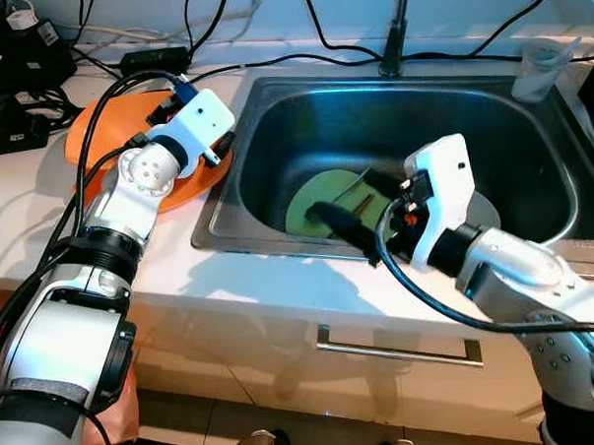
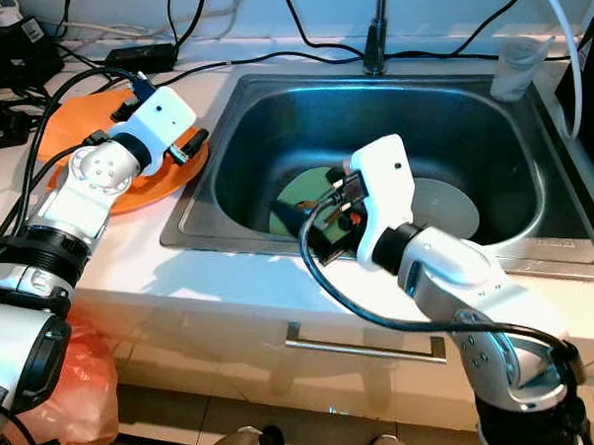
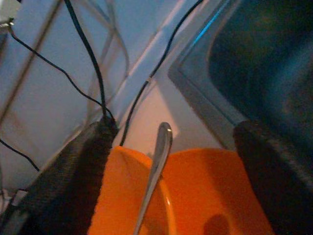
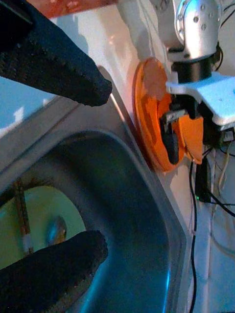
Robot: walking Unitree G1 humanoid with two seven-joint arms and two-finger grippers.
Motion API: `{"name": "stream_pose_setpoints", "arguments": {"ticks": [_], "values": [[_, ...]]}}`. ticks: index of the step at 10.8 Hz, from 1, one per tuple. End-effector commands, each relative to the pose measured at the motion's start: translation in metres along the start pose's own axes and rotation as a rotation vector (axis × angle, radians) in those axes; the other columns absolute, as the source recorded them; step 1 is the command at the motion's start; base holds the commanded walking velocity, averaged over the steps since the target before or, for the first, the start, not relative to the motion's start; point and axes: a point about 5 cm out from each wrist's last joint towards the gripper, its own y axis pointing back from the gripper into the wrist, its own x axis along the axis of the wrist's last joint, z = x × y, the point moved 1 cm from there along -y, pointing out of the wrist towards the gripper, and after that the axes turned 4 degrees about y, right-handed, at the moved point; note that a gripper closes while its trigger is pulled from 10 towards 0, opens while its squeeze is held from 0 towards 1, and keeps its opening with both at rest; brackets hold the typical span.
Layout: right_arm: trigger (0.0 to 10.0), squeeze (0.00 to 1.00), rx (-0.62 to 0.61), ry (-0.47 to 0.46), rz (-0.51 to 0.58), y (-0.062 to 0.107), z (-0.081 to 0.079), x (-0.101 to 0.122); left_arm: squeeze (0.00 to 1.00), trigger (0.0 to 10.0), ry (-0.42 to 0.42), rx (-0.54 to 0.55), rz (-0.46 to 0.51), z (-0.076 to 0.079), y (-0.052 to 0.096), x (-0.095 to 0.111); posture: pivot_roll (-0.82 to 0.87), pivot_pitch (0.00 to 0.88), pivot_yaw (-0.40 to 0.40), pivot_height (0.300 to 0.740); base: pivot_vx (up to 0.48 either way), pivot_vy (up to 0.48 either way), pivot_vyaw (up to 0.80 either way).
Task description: Kitchen organization
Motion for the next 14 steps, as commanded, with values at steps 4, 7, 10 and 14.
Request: {"name": "stream_pose_setpoints", "arguments": {"ticks": [4,7,10,14], "values": [[10.0,0.0,0.039,0.003,0.019,0.003,-0.008,0.004,1.0,10.0,-0.093,0.078,-0.011,-0.006,-0.002,-0.003,-0.13,0.104,0.109,0.74,0.0,0.0,0.0],[10.0,0.0,0.036,-0.001,0.022,0.005,-0.011,0.005,1.0,10.0,-0.167,0.107,-0.049,0.002,-0.003,-0.01,-0.14,0.116,0.12,0.74,0.0,0.0,0.0],[10.0,0.0,0.025,-0.006,0.017,0.007,-0.013,0.004,0.0,10.0,-0.208,0.103,-0.089,0.007,-0.004,-0.016,-0.15,0.133,0.132,0.74,0.0,0.0,0.0],[10.0,0.0,0.008,-0.011,0.009,0.01,-0.014,0.002,0.0,10.0,-0.238,0.163,-0.095,0.0,-0.006,-0.012,-0.16,0.143,0.136,0.74,0.0,0.0,0.0]]}}
